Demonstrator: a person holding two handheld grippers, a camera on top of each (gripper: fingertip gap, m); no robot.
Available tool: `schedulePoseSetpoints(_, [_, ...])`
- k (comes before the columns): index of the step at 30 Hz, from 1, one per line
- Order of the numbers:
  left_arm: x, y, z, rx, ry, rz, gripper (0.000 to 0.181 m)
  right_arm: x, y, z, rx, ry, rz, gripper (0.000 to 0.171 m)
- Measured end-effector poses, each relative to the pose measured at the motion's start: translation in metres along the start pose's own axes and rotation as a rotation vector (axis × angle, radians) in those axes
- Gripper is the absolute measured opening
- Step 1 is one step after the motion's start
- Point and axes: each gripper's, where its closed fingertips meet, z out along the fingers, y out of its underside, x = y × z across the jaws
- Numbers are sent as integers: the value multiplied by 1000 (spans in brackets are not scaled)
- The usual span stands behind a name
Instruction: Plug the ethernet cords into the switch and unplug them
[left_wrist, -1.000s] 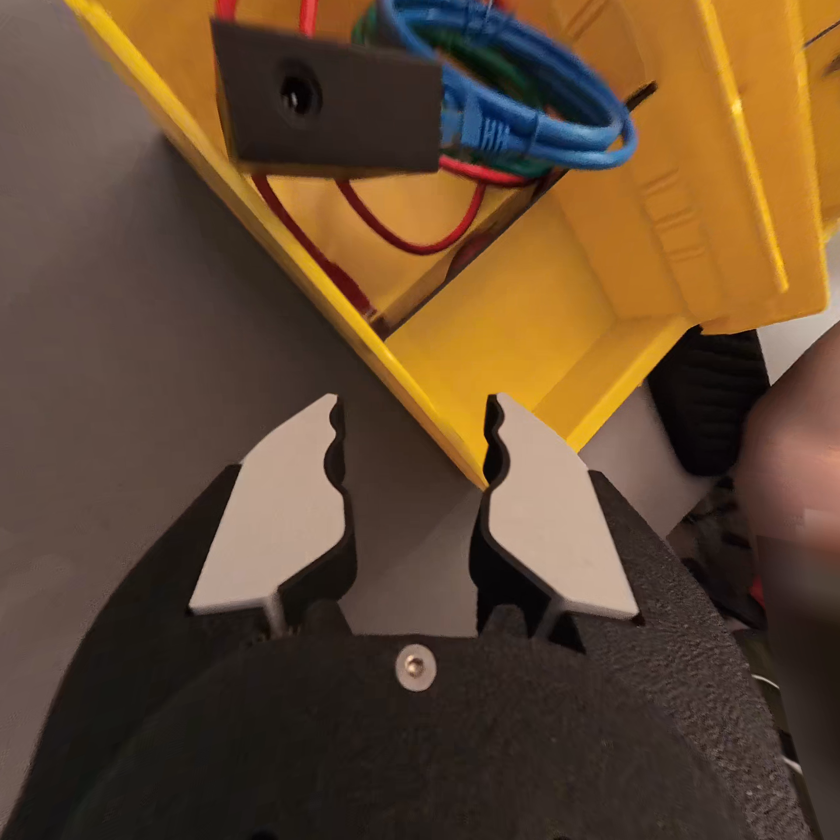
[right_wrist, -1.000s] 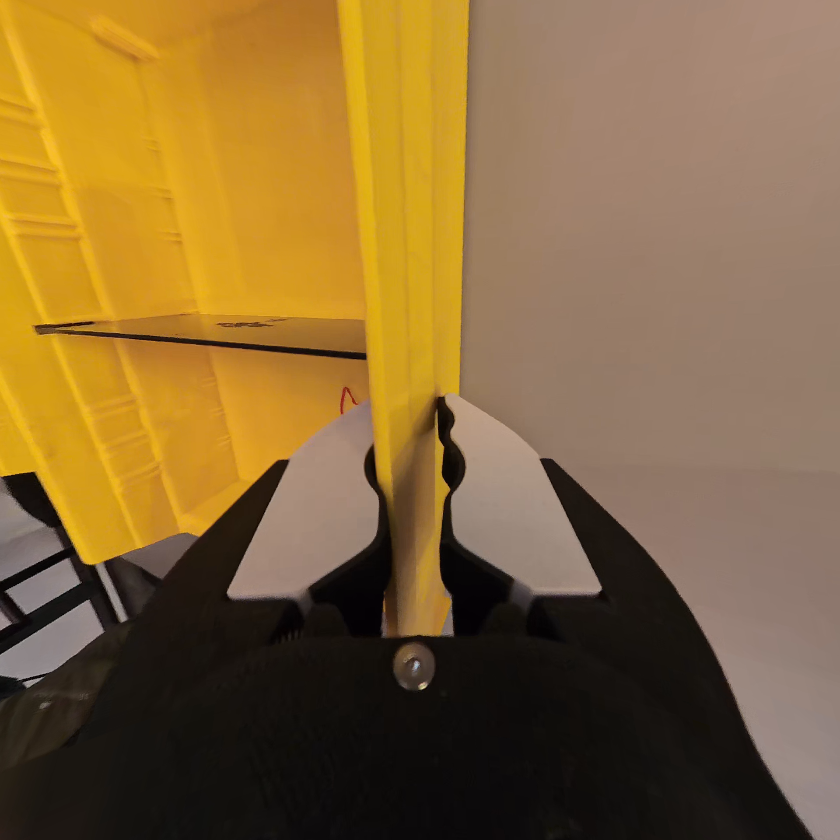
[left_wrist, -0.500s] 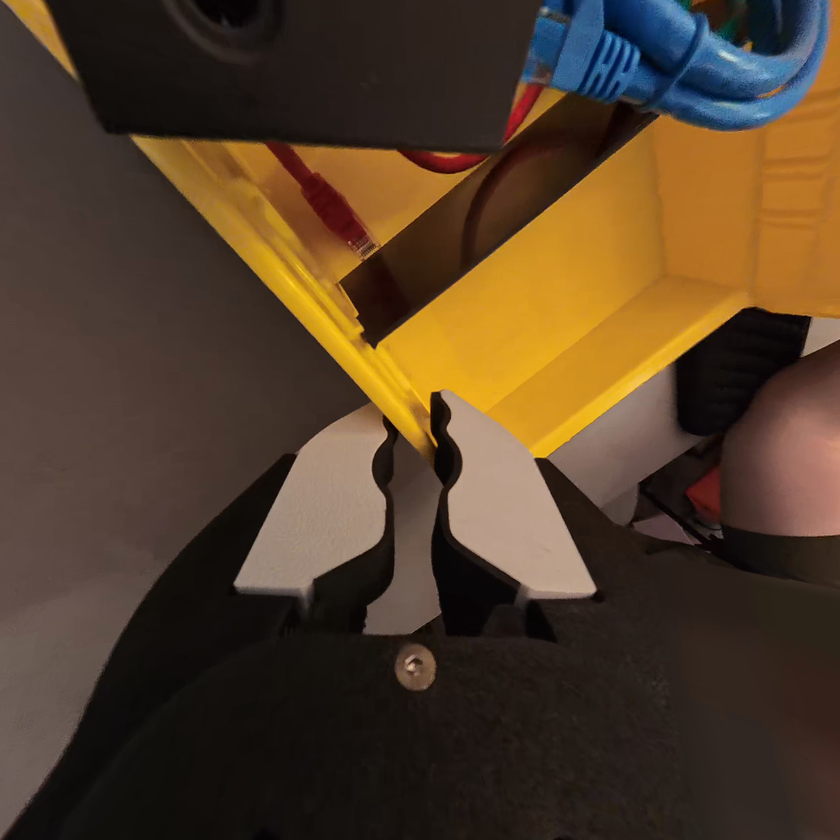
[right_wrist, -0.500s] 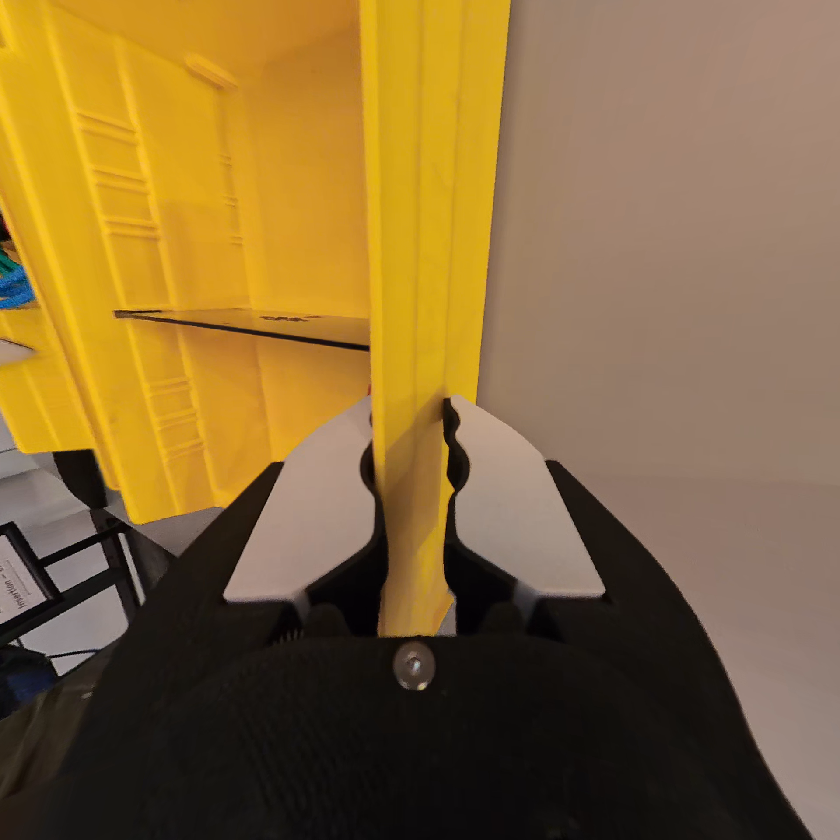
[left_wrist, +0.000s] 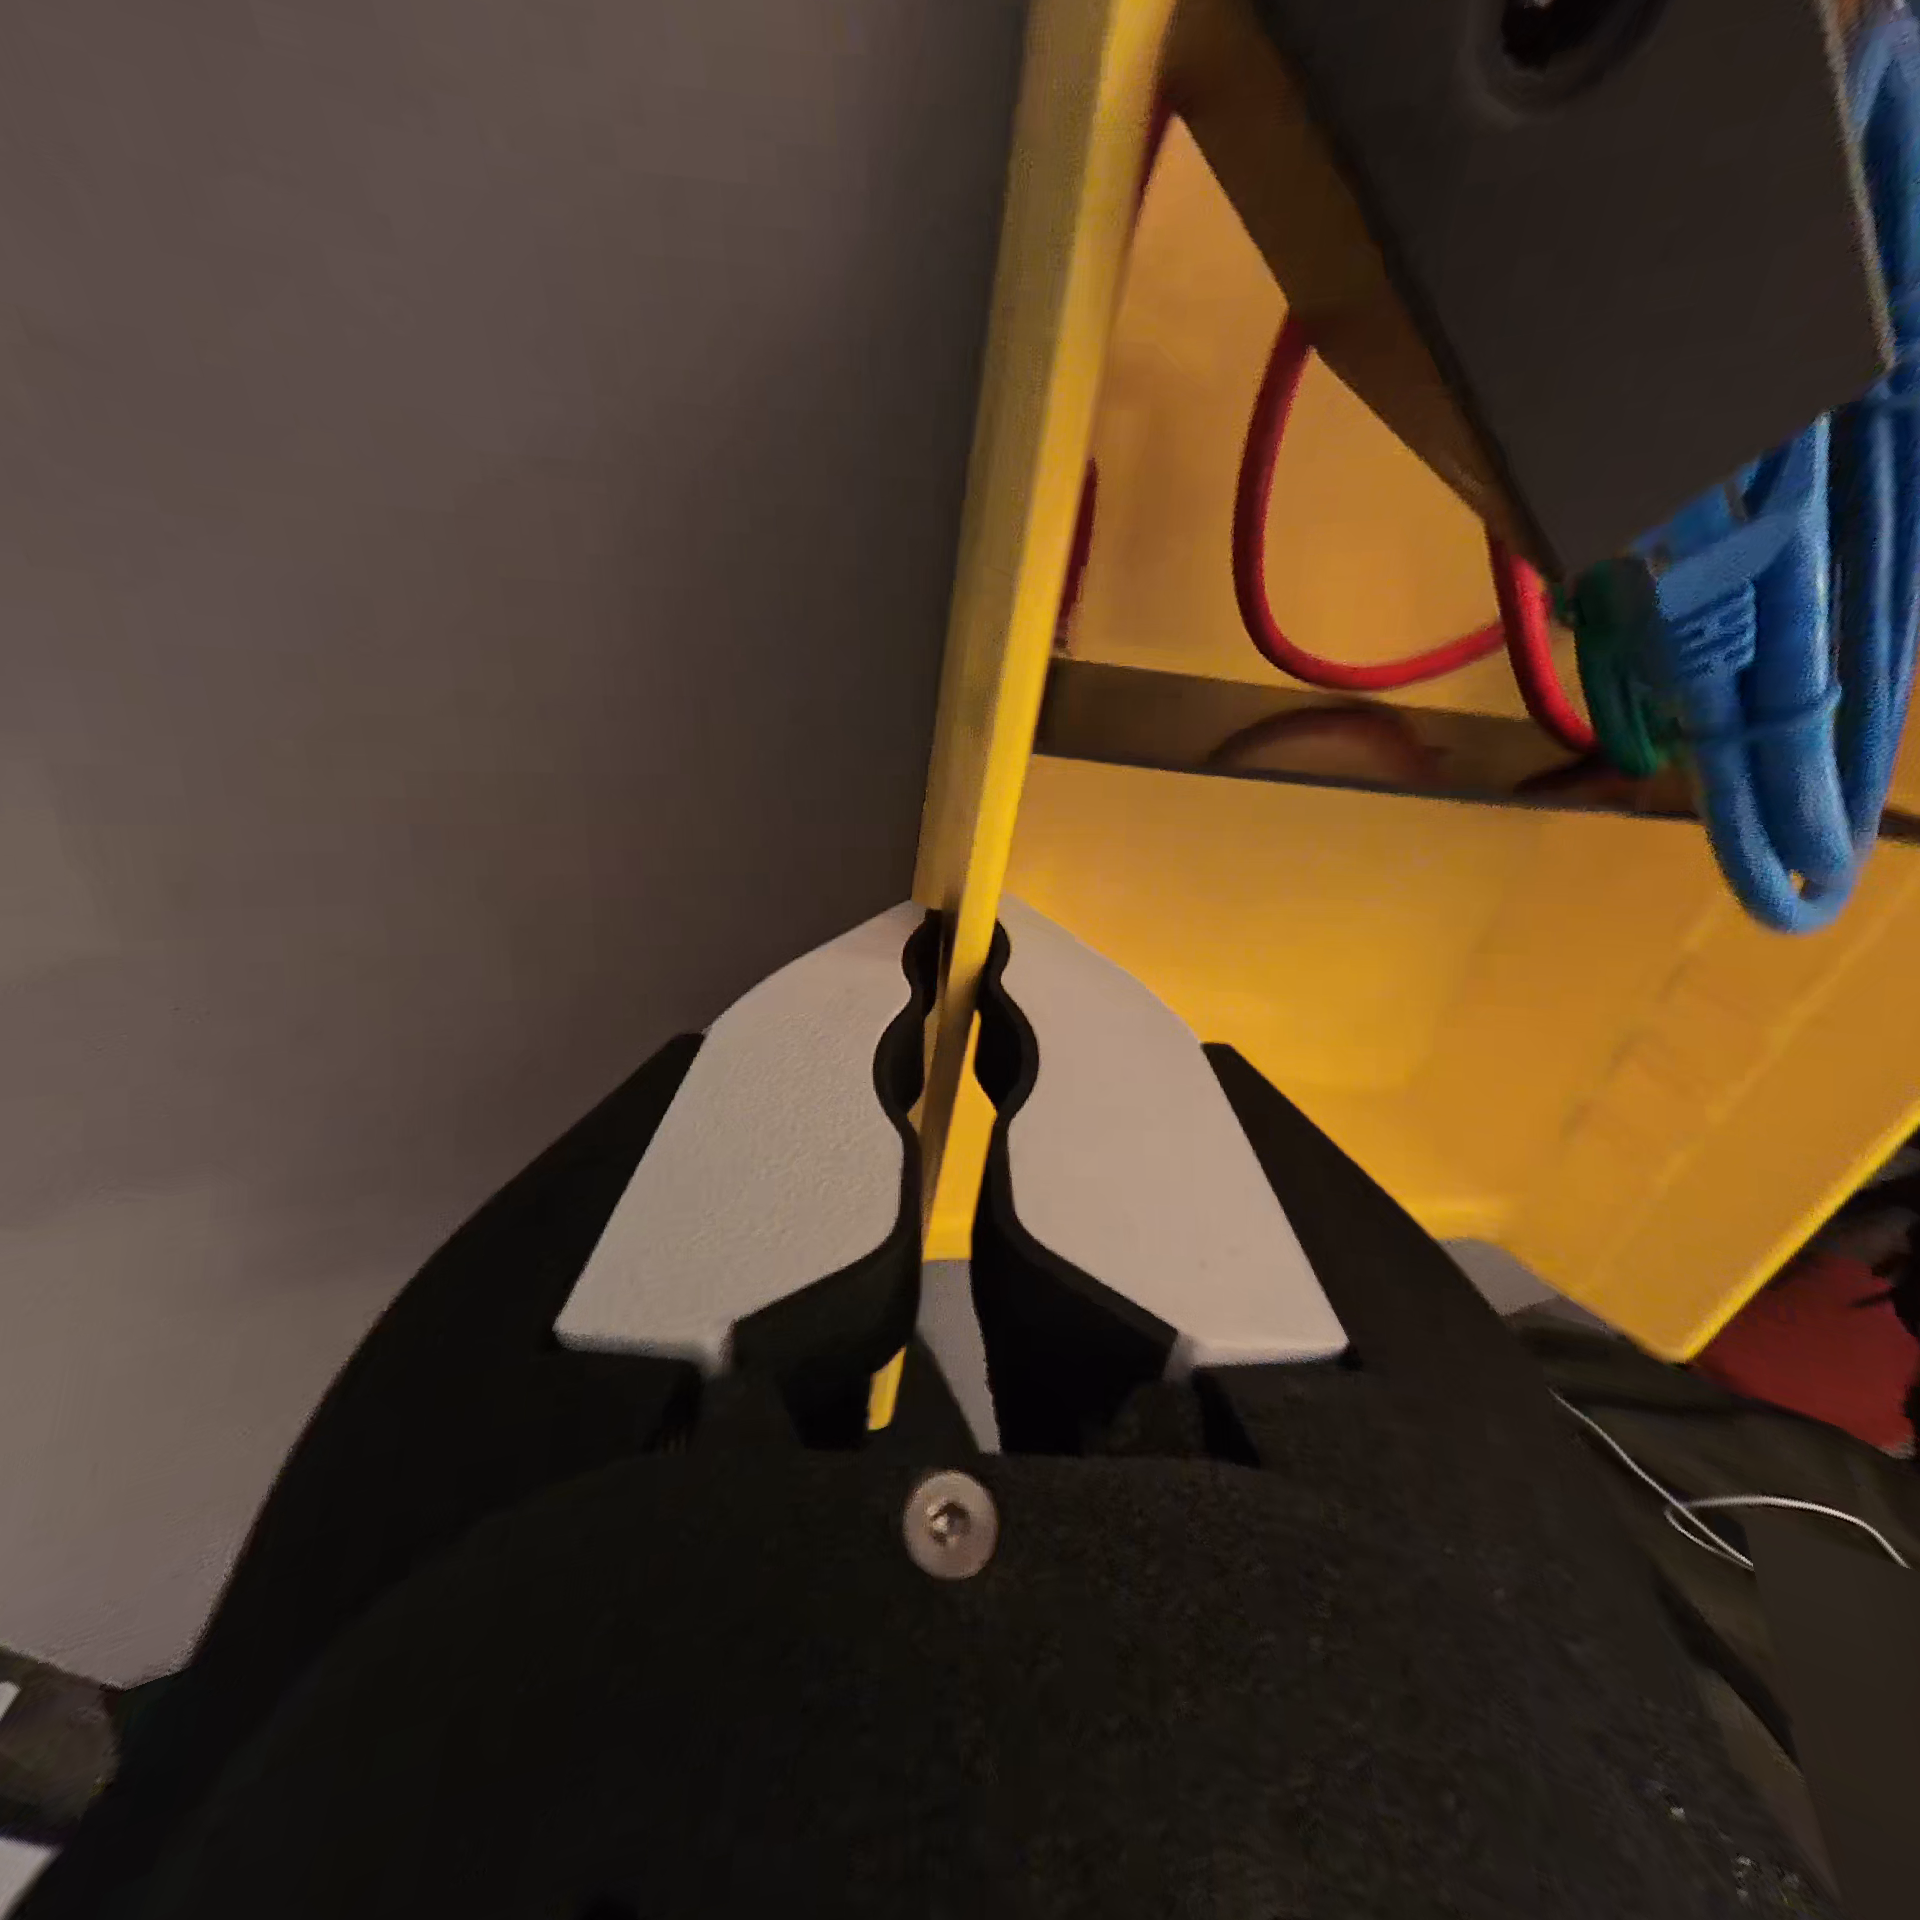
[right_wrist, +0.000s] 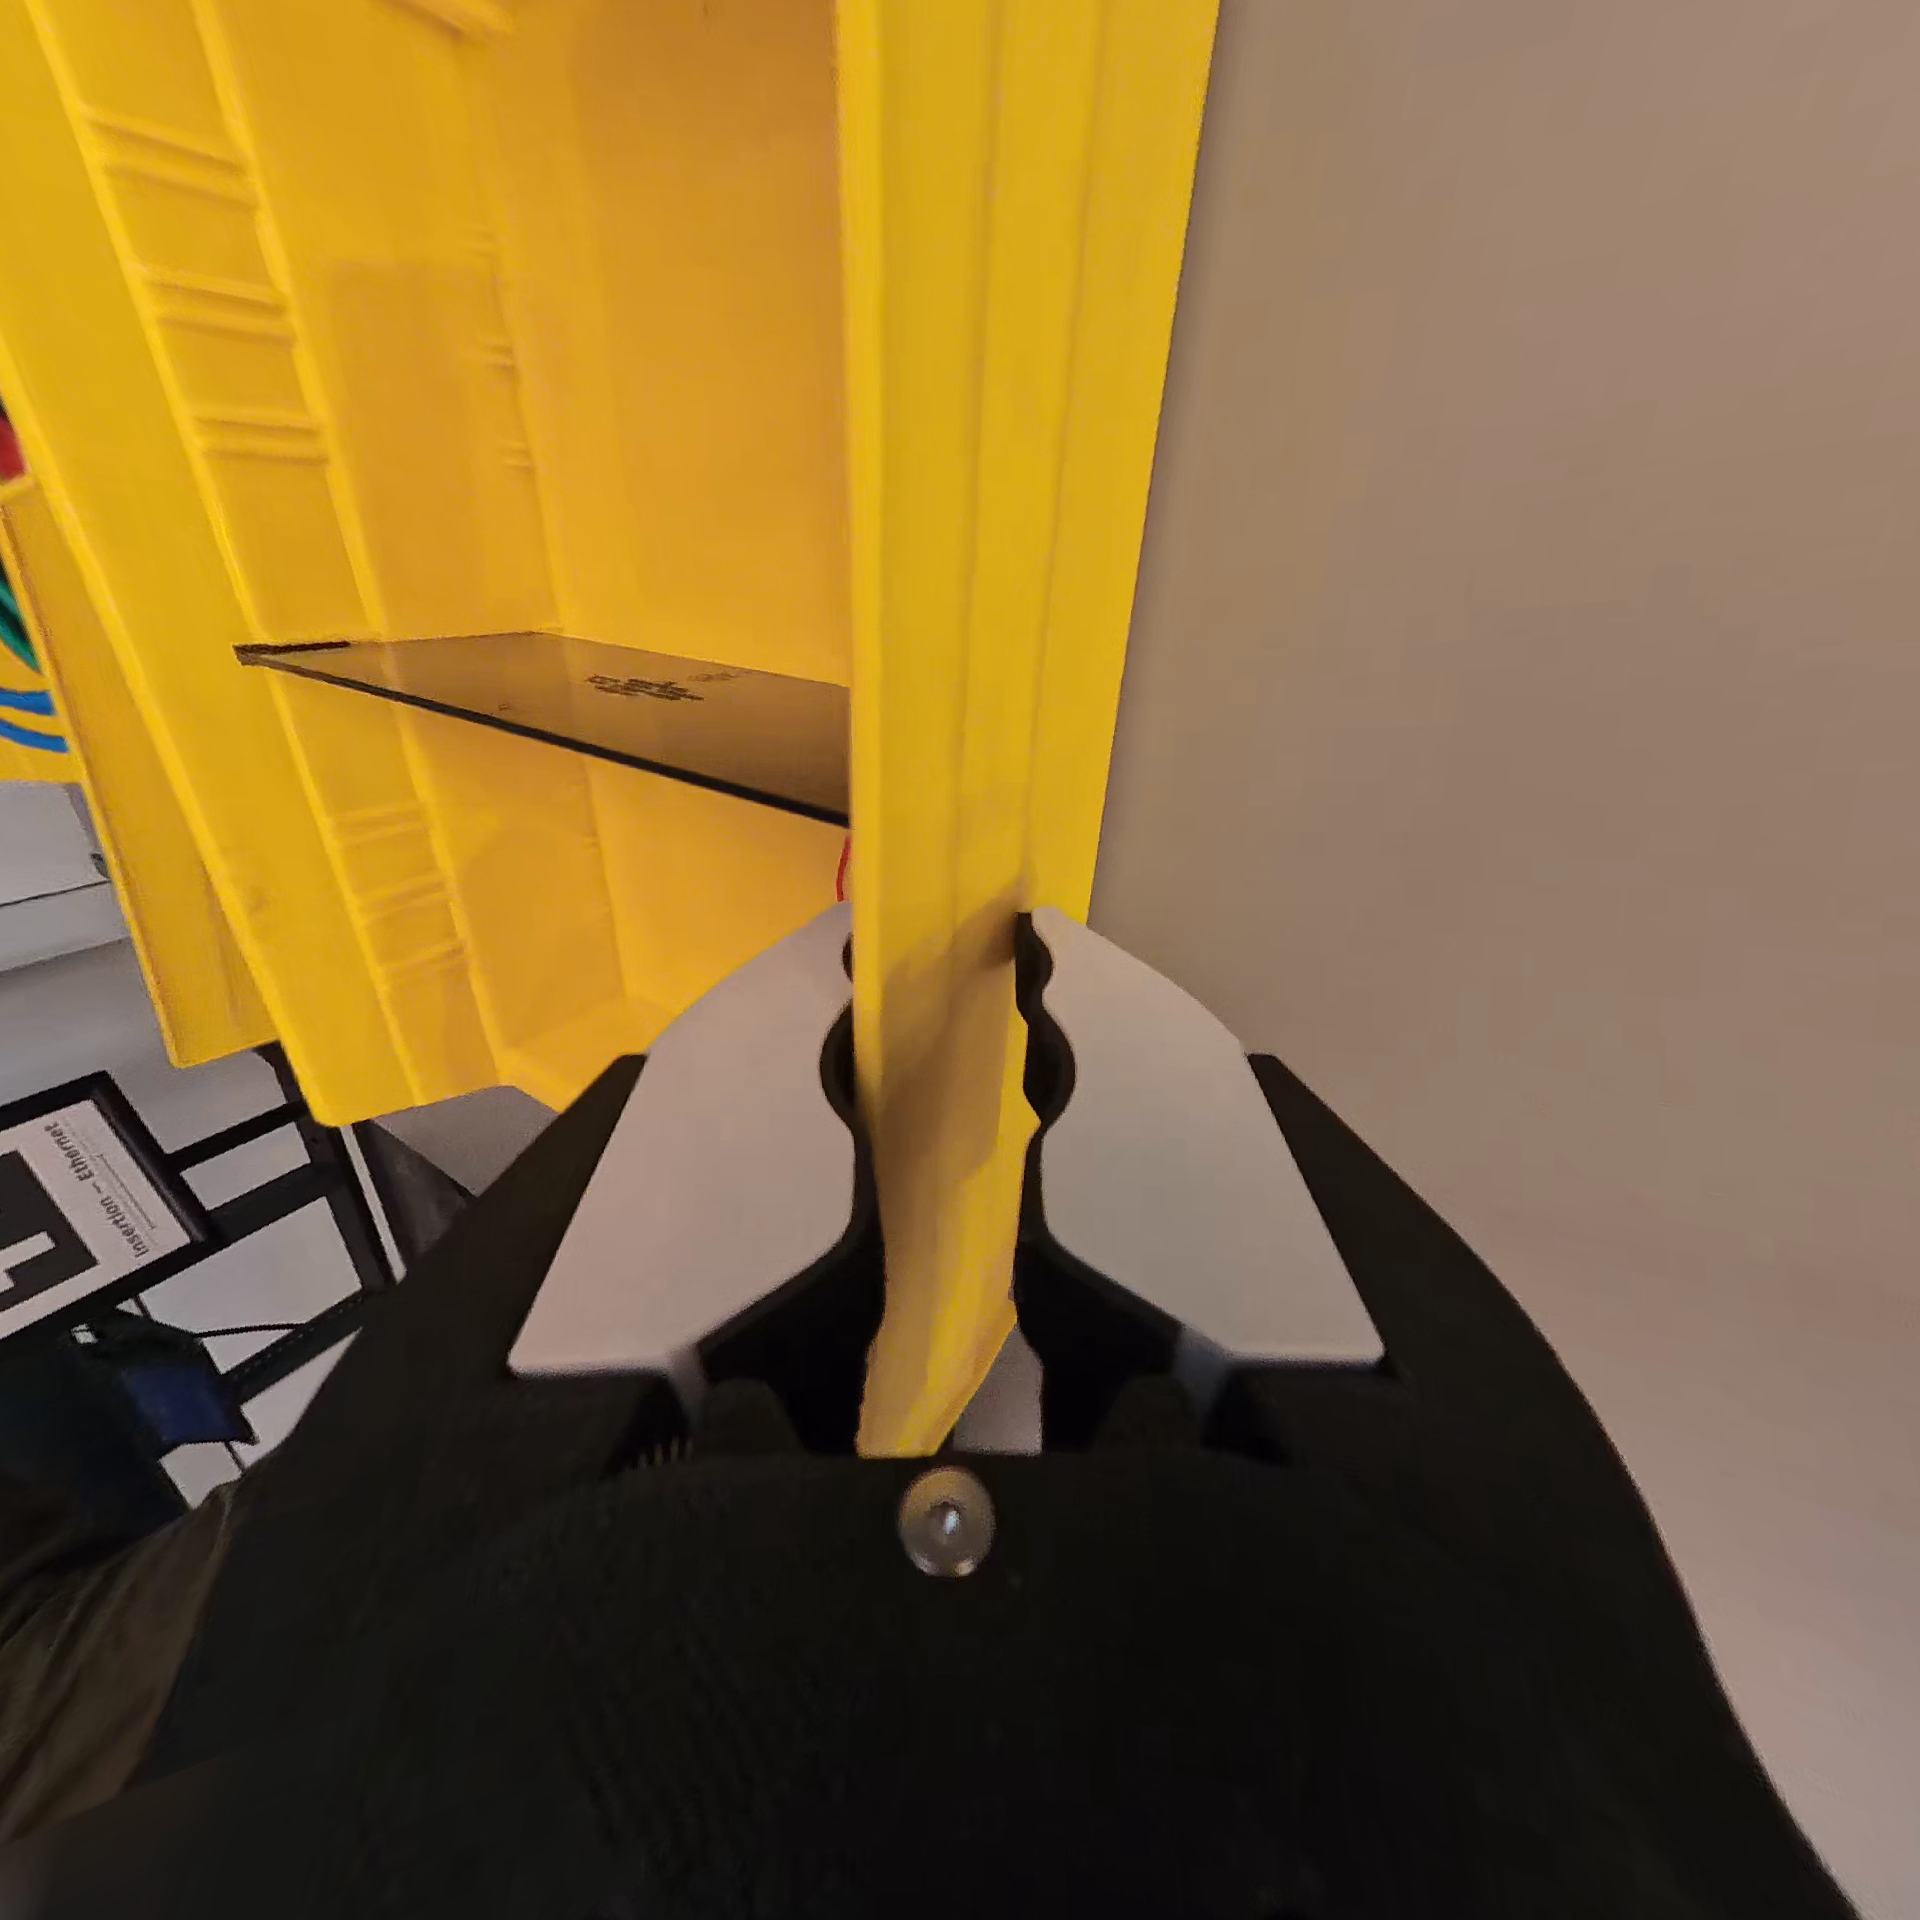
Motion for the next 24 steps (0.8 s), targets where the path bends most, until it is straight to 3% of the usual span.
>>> schedulePoseSetpoints(6, [-51, 13, -10, 68, 75, -157, 10, -17, -19, 14, 13, 15, -33, 24])
schedulePoseSetpoints(15, [-121, 40, -23, 161, 66, -318, 9, -34, -30, 28, 27, 9, 0, 23])
schedulePoseSetpoints(24, [-174, 57, -33, 272, 97, -468, 10, -22, -15, 19, -7, 15, -6, 22])
